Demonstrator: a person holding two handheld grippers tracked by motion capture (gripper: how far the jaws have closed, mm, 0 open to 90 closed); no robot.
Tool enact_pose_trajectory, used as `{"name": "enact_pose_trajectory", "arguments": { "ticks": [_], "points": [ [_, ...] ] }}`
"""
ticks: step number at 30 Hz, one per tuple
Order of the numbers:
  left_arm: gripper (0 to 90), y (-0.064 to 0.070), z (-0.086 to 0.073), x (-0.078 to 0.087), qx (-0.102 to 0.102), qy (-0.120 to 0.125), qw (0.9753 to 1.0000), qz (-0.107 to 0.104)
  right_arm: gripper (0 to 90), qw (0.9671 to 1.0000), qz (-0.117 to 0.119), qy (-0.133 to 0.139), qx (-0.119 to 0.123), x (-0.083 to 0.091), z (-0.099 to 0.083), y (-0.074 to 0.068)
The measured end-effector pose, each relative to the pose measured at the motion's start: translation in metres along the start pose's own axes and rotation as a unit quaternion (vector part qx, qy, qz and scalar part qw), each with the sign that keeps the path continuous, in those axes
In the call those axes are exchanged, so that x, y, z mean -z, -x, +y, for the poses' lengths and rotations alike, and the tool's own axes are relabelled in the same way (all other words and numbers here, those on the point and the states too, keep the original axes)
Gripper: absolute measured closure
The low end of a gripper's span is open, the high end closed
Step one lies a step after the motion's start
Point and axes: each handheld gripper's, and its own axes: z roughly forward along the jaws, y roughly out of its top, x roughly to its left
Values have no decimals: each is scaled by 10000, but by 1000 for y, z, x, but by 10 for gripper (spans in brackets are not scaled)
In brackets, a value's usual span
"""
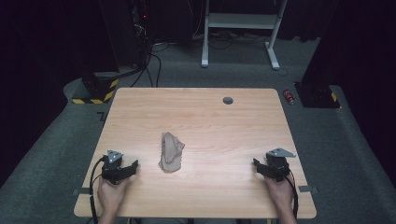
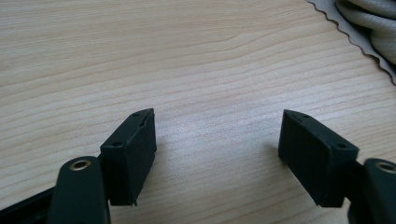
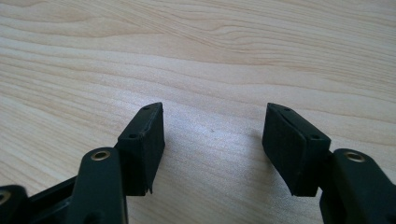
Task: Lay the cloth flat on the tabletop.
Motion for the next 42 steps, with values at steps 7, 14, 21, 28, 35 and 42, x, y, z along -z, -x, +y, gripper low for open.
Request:
{"name": "enact_pose_trajectory", "arguments": {
  "ticks": [7, 14, 21, 28, 35, 42],
  "points": [
    [222, -4, 0, 0, 49, 11, 9996, -280, 373, 10000, 6, -3, 26, 0, 0, 0],
    [218, -1, 1, -1, -107, -46, 9998, -179, 373, 10000, -12, -8, -7, -4, 4, -4],
    [182, -1, 1, -1, -135, -79, 9997, -175, 371, 9999, 86, -18, 69, -5, 5, -4],
    [192, -2, 0, 0, -23, -39, 9997, -243, 371, 9999, 85, -18, 73, -5, 5, -4],
    [213, -3, 1, 2, 104, -18, 9988, -483, 371, 9999, 85, -18, 73, -5, 5, -4],
    [213, 8, 6, 2, 108, 37, 9978, -657, 371, 9999, 84, -19, 73, -5, 5, -4]
  ]
}}
